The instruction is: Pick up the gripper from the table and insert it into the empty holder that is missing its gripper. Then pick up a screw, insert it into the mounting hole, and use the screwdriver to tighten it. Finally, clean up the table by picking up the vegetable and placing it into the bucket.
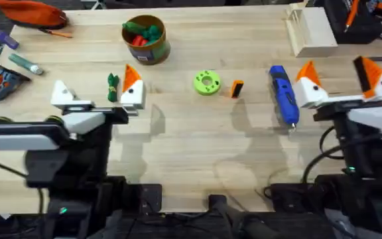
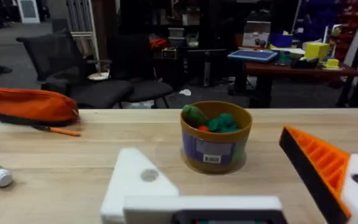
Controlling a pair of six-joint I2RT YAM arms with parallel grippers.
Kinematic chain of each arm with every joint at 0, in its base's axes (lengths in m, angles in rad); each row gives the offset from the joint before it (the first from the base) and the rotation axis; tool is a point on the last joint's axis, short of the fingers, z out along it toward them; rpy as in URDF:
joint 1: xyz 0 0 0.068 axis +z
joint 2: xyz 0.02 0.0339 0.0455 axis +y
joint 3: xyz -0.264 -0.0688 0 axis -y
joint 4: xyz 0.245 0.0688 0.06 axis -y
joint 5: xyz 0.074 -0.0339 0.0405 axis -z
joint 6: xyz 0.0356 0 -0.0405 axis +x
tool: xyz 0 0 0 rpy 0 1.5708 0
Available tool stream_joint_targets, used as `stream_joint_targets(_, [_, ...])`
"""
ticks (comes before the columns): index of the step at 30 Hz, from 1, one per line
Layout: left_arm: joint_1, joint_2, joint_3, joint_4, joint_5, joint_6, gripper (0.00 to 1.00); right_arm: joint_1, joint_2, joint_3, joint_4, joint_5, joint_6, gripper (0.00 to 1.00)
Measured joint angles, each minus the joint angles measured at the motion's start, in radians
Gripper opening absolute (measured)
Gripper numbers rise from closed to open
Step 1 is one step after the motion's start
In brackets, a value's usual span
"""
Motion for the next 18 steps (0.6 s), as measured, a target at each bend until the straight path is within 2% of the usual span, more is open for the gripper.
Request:
stream_joint_targets(4, [0.0, 0.066, 0.155, -0.1, -0.005, 0.009, 0.987, 0.0, 0.002, 0.094, -0.05, 0.0, 0.0, 0.974])
stream_joint_targets(8, [0.0, 0.202, 0.336, -0.196, -0.016, 0.016, 0.986, 0.0, 0.06, 0.232, -0.141, 0.0, 0.0, 0.973])
stream_joint_targets(12, [0.0, 0.401, 0.518, -0.287, -0.028, 0.024, 0.985, 0.0, 0.173, 0.373, -0.283, 0.0, 0.005, 0.973])
stream_joint_targets(18, [0.0, 0.702, 0.78, -0.489, -0.03, 0.031, 0.985, 0.0, 0.41, 0.609, -0.552, 0.0, 0.011, 0.973])
